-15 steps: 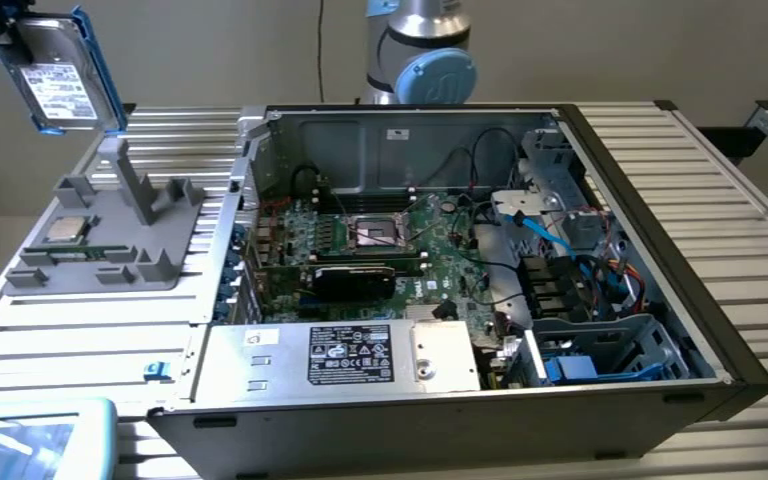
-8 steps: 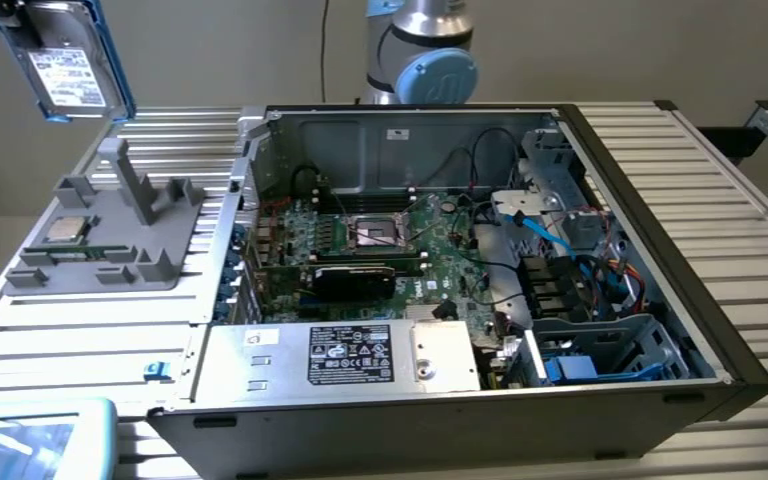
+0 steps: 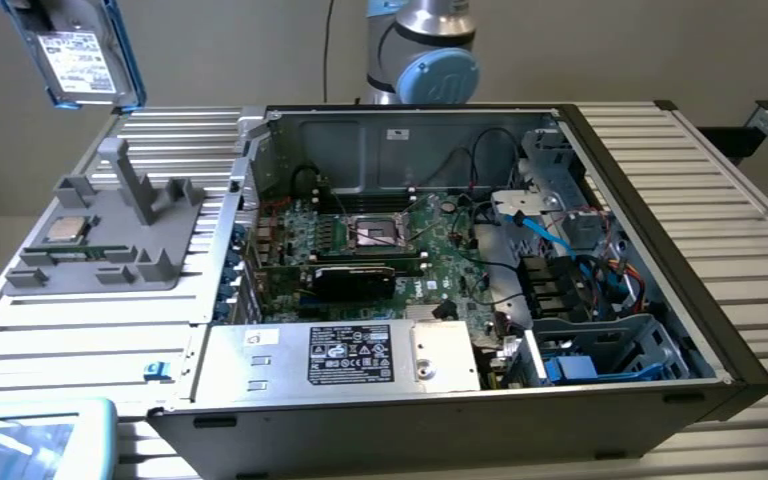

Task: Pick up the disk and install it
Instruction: 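Pick up the disk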

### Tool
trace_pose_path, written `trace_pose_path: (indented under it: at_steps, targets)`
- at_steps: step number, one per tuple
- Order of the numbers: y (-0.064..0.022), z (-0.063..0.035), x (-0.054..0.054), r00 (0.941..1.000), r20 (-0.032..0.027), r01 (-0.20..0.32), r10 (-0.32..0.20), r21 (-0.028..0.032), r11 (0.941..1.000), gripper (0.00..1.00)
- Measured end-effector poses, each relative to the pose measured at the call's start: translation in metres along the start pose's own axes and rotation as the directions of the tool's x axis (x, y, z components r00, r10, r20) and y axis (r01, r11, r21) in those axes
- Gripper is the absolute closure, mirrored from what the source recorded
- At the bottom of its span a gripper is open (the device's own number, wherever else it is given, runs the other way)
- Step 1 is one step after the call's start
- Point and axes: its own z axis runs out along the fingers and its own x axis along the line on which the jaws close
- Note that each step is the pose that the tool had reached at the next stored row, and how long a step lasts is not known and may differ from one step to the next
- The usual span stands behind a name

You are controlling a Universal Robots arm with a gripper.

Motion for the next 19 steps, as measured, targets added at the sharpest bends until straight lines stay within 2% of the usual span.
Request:
trace_pose_path:
  at_steps: [4, 7, 19]
  targets:
    - [-0.0096, -0.0108, 0.002, 1.0, 0.0, 0.0, 0.0, -0.0002, 1.0, 0.63]
    - [-0.014, -0.0151, 0.006, 1.0, 0.0, 0.0, 0.0, -0.0003, 1.0, 0.63]
    - [-0.0263, -0.0241, 0.027, 1.0, 0.0, 0.0, 0.0, -0.0026, 1.0, 0.63]
